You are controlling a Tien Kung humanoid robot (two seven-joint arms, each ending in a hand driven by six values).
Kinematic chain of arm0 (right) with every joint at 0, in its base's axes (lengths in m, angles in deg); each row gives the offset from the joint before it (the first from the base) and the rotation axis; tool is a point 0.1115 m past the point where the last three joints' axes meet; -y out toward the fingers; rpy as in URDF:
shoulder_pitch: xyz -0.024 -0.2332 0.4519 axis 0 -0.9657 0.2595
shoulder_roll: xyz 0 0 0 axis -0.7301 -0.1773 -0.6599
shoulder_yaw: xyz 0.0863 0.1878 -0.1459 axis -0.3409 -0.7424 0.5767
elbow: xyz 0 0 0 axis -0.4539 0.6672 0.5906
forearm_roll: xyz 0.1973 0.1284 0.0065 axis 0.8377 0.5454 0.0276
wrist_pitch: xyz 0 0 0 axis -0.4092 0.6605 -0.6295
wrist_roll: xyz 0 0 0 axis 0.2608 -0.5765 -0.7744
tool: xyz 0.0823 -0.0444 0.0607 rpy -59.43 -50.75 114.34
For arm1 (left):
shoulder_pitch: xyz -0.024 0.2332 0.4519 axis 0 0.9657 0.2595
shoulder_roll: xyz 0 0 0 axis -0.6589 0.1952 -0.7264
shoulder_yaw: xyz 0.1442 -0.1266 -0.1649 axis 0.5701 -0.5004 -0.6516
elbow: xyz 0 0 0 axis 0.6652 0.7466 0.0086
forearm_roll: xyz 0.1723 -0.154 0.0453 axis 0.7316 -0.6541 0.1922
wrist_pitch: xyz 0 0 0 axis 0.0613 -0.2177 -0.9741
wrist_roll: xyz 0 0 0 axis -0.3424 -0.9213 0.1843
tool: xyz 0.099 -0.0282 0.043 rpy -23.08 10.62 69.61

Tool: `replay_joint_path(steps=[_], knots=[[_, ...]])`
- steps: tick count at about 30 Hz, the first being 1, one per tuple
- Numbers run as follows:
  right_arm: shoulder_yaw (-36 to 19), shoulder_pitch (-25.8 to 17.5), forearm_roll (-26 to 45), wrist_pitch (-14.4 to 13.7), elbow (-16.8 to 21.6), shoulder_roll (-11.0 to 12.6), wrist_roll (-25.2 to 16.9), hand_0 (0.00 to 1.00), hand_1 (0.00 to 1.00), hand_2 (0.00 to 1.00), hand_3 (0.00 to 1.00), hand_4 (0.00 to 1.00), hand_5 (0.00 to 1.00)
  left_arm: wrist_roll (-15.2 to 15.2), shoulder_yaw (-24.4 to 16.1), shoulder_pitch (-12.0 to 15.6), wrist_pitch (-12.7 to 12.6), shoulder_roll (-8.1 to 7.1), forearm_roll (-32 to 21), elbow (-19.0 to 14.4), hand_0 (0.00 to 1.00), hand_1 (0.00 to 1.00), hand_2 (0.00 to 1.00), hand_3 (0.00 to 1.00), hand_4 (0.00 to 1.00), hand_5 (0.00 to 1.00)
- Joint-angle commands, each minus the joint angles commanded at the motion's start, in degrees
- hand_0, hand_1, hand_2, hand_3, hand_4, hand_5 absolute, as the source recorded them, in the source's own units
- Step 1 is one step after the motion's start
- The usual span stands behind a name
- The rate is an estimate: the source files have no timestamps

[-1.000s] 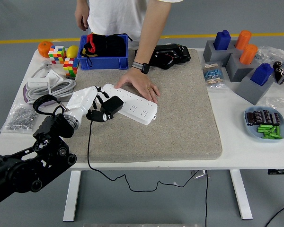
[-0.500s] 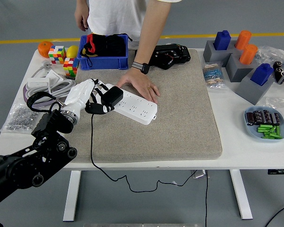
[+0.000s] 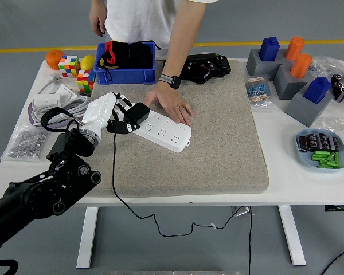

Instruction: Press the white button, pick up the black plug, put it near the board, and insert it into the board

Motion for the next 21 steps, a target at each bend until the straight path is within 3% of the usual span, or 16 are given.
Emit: replay_joint_path(steps=[11,21], knots=[[0.12,0.09,0.03,0.01,0.04,-0.05,-0.01,0.689,0.617,0.625,0.566,0.662,0.240,0.40,0.34,-0.41,-0.61,0.67,0.55,2.66,0.157,0.323,0.358,0.562,0.769,0.006],[0.05,-0.03,0.04,0.02,-0.04,-0.08,0.01,0.689,0.616,0.625,0.567,0.661,0.240,-0.02,0.20,0.05,-0.52,-0.12,1.81,3.11,0.157,0.320,0.355,0.561,0.767,0.012]])
